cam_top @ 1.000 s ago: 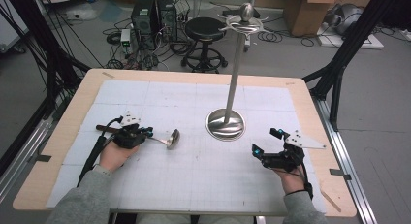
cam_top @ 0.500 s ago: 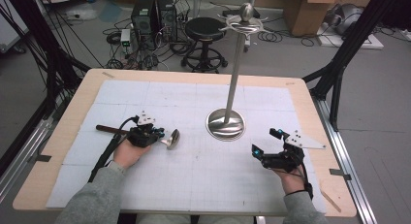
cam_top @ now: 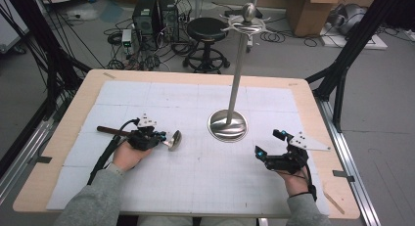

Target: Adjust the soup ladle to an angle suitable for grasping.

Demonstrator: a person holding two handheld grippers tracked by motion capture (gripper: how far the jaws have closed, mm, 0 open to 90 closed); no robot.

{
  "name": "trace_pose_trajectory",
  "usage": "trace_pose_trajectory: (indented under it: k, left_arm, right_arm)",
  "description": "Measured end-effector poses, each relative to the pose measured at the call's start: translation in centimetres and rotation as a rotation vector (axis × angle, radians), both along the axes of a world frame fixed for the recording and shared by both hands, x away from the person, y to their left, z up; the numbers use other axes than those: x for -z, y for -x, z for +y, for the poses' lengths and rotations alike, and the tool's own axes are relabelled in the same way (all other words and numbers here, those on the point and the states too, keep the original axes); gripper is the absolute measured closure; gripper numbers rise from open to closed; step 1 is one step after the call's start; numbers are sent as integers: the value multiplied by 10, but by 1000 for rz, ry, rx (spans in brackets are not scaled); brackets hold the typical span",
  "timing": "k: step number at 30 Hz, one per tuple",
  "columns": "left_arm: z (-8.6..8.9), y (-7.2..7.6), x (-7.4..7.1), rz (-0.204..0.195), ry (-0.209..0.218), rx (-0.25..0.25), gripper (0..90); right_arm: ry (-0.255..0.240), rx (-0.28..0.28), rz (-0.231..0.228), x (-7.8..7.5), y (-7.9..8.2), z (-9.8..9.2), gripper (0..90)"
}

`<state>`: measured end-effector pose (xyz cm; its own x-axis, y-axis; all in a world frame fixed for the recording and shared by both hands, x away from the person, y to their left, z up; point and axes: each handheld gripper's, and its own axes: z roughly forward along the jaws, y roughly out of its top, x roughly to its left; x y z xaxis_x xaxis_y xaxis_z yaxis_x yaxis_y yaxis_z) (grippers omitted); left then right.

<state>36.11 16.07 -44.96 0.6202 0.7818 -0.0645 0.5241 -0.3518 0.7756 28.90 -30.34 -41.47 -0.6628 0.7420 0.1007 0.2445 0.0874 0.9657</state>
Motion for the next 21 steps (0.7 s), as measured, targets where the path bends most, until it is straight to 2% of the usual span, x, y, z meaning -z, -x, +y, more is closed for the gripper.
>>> trace_pose_trajectory:
  k: [5,11,15,16,19,21]
  left_arm:
    - [-2,4,-1,3,-9,7,896]
    - [2,13,0,13,17,38,896]
    - [0,19,-2,11,-8,58,895]
    - [0,22,-3,14,-19,77,896]
    - [3,25,-2,24,0,87,895]
    - [4,26,-3,27,-7,91,895]
  right_arm:
    - [3,-3,3,0,0,0,16]
    - [6,-6,3,0,0,1,16]
    - [7,-6,5,1,0,1,16]
    - [6,-6,6,0,0,1,16]
    - [4,-8,5,0,0,1,16]
    - [2,-7,6,0,0,1,16]
